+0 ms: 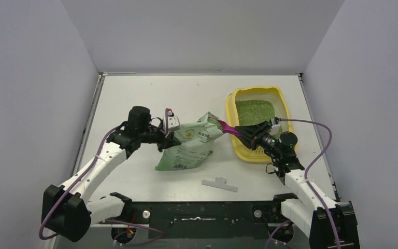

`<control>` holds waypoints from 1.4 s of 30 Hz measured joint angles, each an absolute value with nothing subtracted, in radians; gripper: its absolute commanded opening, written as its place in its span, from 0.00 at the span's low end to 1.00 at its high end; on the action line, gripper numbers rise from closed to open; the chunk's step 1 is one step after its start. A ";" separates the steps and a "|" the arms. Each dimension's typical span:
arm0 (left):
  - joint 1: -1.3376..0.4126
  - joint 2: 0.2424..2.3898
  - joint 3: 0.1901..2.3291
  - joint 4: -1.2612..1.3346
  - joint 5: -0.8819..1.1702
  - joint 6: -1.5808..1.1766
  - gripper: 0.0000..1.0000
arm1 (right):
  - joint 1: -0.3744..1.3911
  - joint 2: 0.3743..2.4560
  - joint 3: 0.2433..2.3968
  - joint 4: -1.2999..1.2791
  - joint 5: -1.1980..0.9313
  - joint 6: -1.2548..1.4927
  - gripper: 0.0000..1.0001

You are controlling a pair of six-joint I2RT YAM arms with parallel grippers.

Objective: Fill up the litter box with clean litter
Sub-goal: 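Scoop the cat litter from the cat litter bag.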

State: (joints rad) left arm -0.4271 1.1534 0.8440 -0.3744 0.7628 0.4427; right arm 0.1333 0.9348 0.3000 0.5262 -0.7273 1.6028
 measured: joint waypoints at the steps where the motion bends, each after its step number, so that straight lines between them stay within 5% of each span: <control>1: -0.427 1.152 0.844 -0.377 0.772 0.451 0.00 | 0.128 0.935 0.296 0.536 -0.732 1.610 0.00; 6: -0.429 1.148 0.844 -0.385 0.807 0.481 0.00 | 0.117 0.947 0.290 0.574 -0.746 1.636 0.00; 8: -0.431 1.148 0.844 -0.392 0.808 0.488 0.21 | 0.117 0.958 0.290 0.580 -0.751 1.640 0.00; 12: -0.434 1.148 0.874 -0.429 0.809 0.496 0.33 | 0.117 0.960 0.293 0.550 -0.761 1.631 0.00; 25: -0.443 1.147 0.980 -0.499 0.811 0.503 0.56 | 0.138 0.957 0.336 0.443 -0.773 1.575 0.00; 36: -0.587 1.308 1.254 -0.751 0.686 0.645 0.57 | 0.172 0.960 0.353 0.406 -0.767 1.545 0.00; 42: -0.648 1.451 1.315 -0.900 0.545 0.669 0.33 | 0.173 0.960 0.353 0.405 -0.768 1.544 0.00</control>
